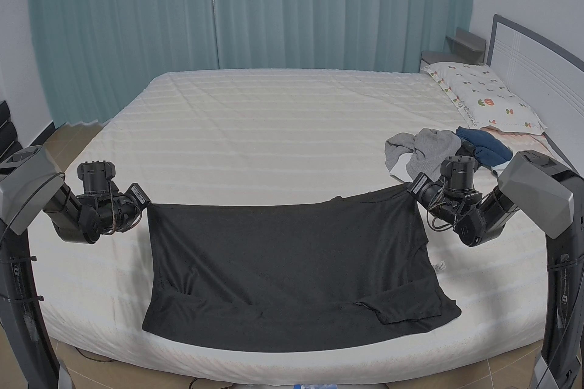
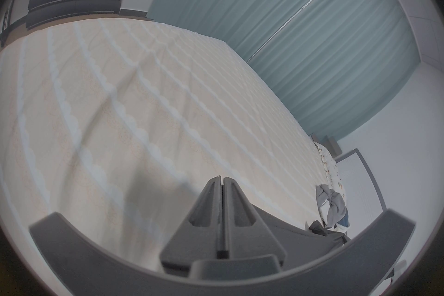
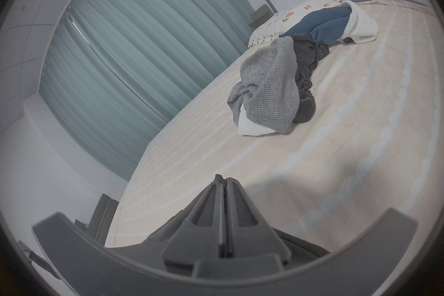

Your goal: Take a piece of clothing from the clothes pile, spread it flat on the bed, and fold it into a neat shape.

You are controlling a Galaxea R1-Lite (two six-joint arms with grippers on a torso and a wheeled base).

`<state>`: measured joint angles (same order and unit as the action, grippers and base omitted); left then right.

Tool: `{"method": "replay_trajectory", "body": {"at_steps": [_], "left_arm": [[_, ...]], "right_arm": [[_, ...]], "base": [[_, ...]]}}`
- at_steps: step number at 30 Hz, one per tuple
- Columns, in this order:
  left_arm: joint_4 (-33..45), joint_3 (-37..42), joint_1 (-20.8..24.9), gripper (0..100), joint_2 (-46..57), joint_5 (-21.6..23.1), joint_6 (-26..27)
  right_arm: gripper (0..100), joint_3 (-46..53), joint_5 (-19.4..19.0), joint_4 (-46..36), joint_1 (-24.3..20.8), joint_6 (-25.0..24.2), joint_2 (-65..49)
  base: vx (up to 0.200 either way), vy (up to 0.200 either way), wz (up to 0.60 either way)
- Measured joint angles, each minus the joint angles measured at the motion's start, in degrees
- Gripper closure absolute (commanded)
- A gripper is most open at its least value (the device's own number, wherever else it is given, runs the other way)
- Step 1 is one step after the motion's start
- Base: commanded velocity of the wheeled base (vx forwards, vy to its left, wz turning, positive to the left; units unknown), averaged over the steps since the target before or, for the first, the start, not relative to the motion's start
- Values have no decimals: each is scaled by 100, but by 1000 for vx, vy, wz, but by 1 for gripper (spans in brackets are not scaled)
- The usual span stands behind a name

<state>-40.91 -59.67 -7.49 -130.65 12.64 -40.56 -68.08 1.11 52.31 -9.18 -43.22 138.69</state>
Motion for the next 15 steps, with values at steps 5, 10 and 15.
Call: {"method": "replay_trajectory", "body": {"at_steps": [5, 10, 15], "left_arm": [[-6, 57, -9, 100, -39, 2, 323], [-68, 205, -11, 100, -94, 11, 646], [-272, 236, 22, 100, -199, 27, 666]], "right_arm": [[100, 243, -278, -34, 45, 74, -84], [100, 535, -534, -6, 100, 176, -201], [100, 528, -518, 32, 262, 154, -289]], "base": [[0, 0, 0], [0, 0, 0], [0, 0, 0]]}}
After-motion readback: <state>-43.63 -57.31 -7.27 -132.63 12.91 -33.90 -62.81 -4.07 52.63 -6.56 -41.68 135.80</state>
